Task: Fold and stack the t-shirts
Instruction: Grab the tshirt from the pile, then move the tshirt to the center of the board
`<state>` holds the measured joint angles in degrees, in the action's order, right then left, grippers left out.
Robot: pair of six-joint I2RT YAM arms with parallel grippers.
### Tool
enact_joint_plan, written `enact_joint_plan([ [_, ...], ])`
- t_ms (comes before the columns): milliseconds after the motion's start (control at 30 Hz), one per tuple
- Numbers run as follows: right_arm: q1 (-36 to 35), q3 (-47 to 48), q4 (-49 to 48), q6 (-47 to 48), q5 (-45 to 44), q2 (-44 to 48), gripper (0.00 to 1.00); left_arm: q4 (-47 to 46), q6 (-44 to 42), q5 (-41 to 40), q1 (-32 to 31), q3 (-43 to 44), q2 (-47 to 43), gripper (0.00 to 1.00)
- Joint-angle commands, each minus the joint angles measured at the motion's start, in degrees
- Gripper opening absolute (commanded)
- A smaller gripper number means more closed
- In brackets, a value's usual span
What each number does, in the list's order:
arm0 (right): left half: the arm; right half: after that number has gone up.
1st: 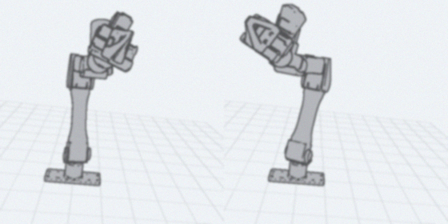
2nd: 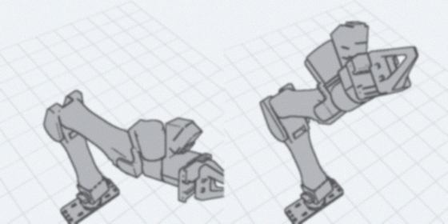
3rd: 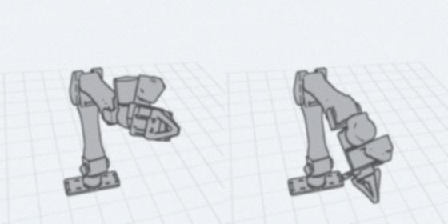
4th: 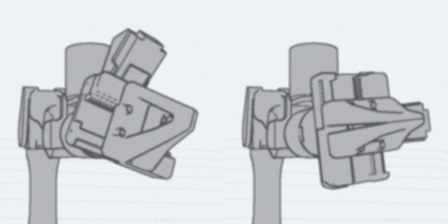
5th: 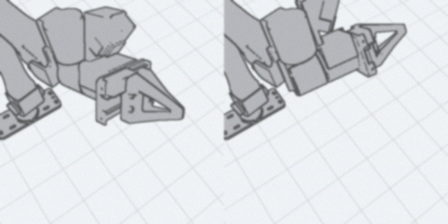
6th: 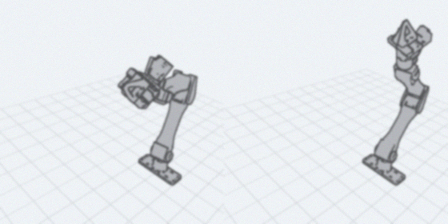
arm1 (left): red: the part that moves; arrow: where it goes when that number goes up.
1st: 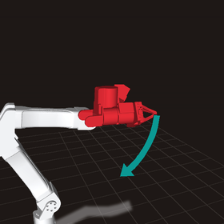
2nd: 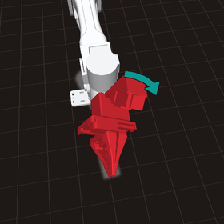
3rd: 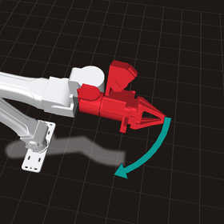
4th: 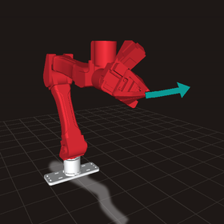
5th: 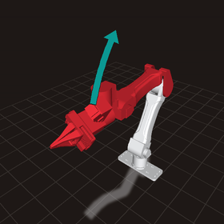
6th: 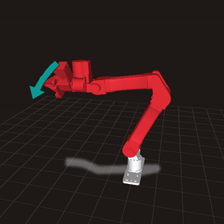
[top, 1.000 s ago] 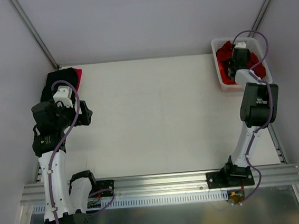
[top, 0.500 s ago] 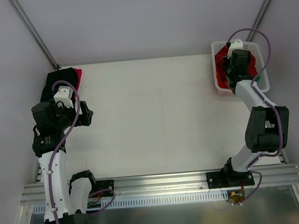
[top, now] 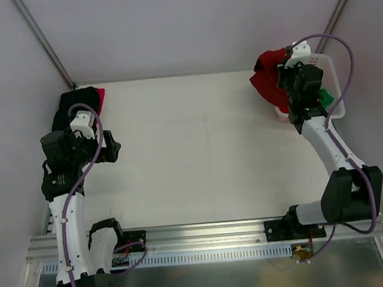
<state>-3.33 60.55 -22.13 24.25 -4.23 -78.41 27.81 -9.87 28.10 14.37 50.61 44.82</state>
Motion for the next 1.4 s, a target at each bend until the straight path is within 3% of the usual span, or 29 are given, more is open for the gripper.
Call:
enact_joint_plan([
  [0, -0.36, 7.73, -0.39, -7.62, 8.25, 5.81, 0.00, 0.14, -0.85, 1.96, 0.66, -0.16, -0.35, 0.99],
  [200, -2.20, 18.27, 13.14, -15.80, 23.29, 5.99, 0.00, 0.22, -0.85, 2.93, 0.48, 0.02, 0.53, 0.99],
  [367, -3.61, 24.86, 22.46, -15.64, 33.74, 3.10, 0.00, 0.22, -0.85, 2.84, 0.57, -0.16, 0.01, 0.99],
  [533, -4.66, 32.94, 39.42, -12.22, 45.61, -2.44, 0.00, 0.66, -0.85, 3.45, 0.57, 0.19, 0.18, 0.99],
  [700, -6.95, 33.58, 52.43, -1.50, 40.81, -7.27, 0.00, 1.54, -1.29, 4.51, 0.40, 0.63, 1.67, 0.99],
  [767, -8.53, 30.09, 53.59, 2.36, 34.68, -8.16, 0.00, 2.07, -1.73, 4.51, 0.13, 0.98, 2.72, 0.99],
  [933, -14.75, 22.68, 58.06, 10.80, 28.76, -13.15, 0.00, 2.86, -2.26, 3.63, -1.62, 1.42, 4.22, 0.99],
  [967, -15.99, 22.59, 59.56, 12.73, 28.66, -14.04, 0.06, 2.95, -2.43, 3.46, -1.80, 1.42, 4.40, 0.99],
  [1000, -16.87, 22.68, 63.49, 14.67, 30.93, -14.40, 0.56, 3.04, -2.52, 3.28, -2.06, 1.42, 4.58, 0.98],
  [1033, -18.45, 21.89, 63.79, 16.51, 31.90, -14.05, 0.81, 3.04, -2.52, 3.19, -2.24, 1.42, 4.66, 0.99],
  [1067, -19.33, 20.49, 62.83, 16.53, 32.35, -10.92, 0.96, 3.04, -2.70, 3.10, -2.50, 1.42, 4.75, 0.99],
  [1167, -22.24, 12.85, 52.74, 14.78, 27.63, -5.28, 0.97, 3.04, -2.79, 3.02, -2.59, 1.25, 5.10, 0.99],
  [1367, -21.63, 14.15, 48.06, 10.04, 17.08, -6.48, 0.97, 3.48, -3.14, 2.49, -3.65, 1.42, 5.98, 0.99],
])
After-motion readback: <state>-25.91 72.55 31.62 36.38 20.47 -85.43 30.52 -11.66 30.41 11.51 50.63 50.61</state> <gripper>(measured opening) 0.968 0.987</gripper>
